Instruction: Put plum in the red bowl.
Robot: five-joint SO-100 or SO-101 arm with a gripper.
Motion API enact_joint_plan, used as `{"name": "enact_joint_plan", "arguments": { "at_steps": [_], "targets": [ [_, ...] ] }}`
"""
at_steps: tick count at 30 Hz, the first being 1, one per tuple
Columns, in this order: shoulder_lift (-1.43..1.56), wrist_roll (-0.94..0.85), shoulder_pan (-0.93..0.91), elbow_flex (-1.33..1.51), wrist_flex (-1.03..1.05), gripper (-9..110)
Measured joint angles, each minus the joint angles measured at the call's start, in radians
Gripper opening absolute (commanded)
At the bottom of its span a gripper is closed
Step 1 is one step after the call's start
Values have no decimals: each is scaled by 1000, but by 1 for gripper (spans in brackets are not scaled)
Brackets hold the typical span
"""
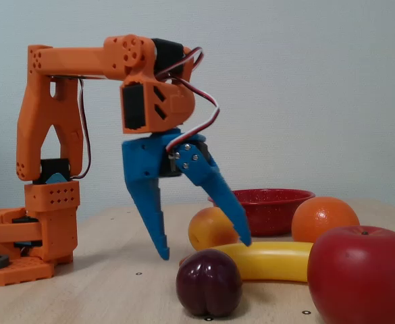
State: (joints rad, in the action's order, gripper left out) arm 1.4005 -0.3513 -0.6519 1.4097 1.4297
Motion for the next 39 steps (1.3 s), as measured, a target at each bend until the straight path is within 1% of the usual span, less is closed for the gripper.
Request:
{"name": "enact_joint_plan", "arguments": {
  "at_steps": [8, 11, 14, 19, 27, 39],
  "targets": [
    [-63, -44, -3, -38, 9, 44],
    [-80, -72, -2, -38, 9, 44],
    [-97, -91, -5, -55, 66, 44],
    [-117, -103, -3, -81, 71, 44],
    [-152, -103, 5, -81, 64, 44],
    [-189, -103, 3, -81, -3, 44]
  ]
}}
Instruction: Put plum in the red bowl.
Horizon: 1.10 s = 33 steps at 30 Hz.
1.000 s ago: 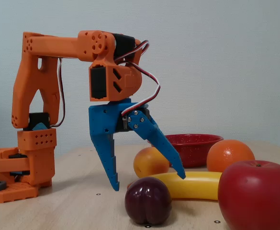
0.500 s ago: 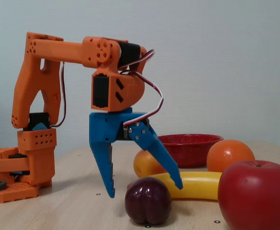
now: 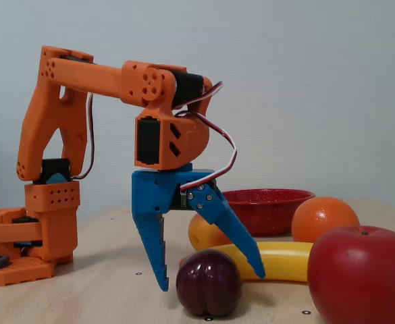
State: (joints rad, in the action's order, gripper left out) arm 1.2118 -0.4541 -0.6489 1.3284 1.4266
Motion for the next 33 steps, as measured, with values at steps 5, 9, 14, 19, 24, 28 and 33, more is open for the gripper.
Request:
{"name": "enact_joint_plan", "arguments": {
  "at_steps": [5, 9, 14, 19, 24, 28, 33],
  "targets": [
    [-14, 0, 0, 0, -3, 44],
    [-35, 0, 0, 0, -23, 43],
    [-34, 0, 20, 0, -29, 43],
    [-34, -2, 52, 0, -32, 43],
    [-34, -2, 46, 0, -44, 43],
    [-34, -2, 49, 0, -54, 42],
    [-48, -2, 46, 0, -58, 42]
  ]
}}
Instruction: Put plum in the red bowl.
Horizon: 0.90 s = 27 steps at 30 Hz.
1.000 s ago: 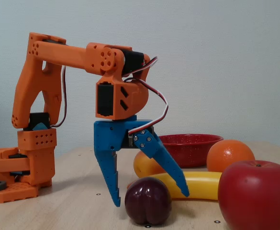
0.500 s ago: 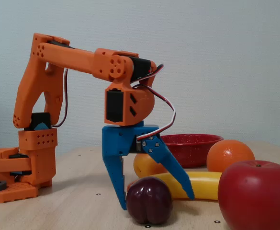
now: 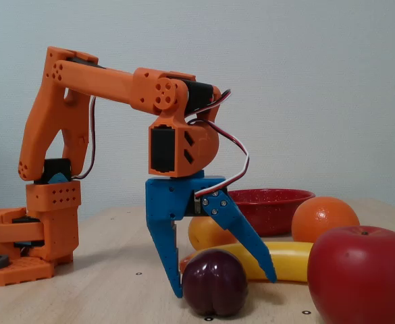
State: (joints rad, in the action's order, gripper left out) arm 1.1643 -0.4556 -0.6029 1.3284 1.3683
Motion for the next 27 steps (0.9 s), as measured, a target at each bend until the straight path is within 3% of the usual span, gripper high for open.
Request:
{"name": "enact_joint_plan", "arguments": {
  "at_steps": [27],
  "targets": [
    [-28, 0, 2, 2, -3, 35]
  ]
}}
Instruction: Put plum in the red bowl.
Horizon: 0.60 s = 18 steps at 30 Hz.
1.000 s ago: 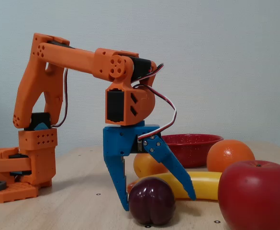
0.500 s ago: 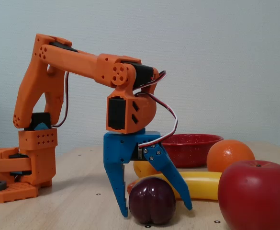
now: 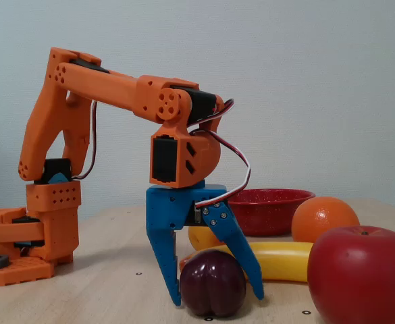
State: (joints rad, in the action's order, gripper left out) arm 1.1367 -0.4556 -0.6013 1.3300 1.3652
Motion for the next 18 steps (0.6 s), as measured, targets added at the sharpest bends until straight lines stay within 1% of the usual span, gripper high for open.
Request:
{"name": "enact_joint_plan", "arguments": {
  "at_steps": [13, 16, 18],
  "targets": [
    [0, 0, 0, 0, 0, 31],
    [2, 0, 0, -2, 0, 28],
    [2, -2, 6, -2, 2, 22]
  ]
}}
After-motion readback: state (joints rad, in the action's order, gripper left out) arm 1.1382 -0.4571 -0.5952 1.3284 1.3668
